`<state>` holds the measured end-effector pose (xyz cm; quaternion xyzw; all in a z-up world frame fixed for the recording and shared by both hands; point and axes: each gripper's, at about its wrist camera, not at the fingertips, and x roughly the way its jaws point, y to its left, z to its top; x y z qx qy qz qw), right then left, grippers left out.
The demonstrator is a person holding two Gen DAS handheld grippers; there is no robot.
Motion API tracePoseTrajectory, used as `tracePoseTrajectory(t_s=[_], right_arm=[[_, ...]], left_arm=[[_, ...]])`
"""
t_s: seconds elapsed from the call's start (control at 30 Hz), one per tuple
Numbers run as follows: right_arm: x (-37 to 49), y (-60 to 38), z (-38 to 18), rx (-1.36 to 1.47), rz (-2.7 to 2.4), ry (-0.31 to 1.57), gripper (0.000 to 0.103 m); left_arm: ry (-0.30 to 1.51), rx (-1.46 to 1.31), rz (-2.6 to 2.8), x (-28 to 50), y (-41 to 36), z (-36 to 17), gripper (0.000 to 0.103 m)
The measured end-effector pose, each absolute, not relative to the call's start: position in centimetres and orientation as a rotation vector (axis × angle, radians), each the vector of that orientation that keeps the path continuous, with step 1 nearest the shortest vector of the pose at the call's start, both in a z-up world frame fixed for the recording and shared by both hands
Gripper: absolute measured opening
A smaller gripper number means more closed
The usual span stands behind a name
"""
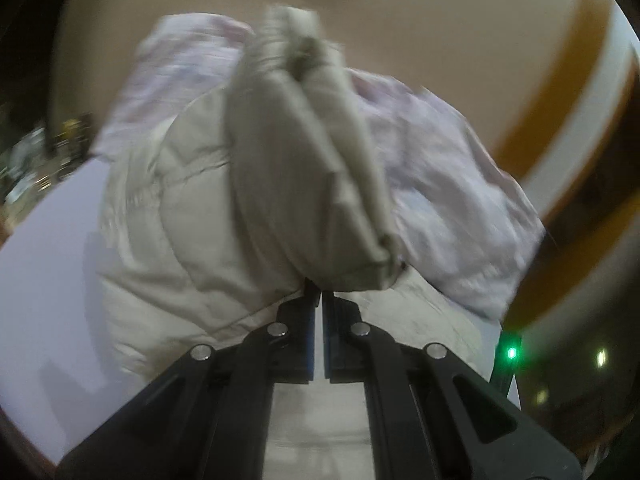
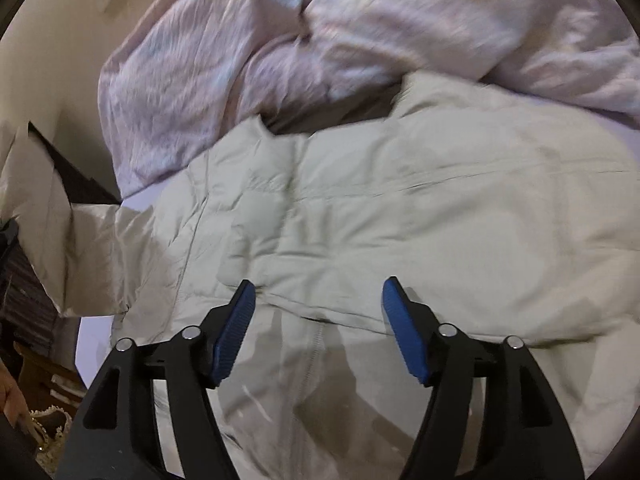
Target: Fold large clothes
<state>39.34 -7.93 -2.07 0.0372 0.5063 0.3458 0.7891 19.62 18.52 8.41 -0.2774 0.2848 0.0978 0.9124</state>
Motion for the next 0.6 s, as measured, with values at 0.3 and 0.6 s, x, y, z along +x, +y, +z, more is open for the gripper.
tracePoseTrajectory(t_s=[0.3,0.6], right_arm=[[40.6,-15.7,-1.0,0.130,0.602,1.004,0.070],[40.7,-18.0,-1.3,0.174,0.600,1.000,0.070]], left_arm=[[0.761,-0.464,-0.031,26.9,6.9,3.2,0.000],[0.942,-0.375,-0.051,28.0,2.3,-3.1,0.000]])
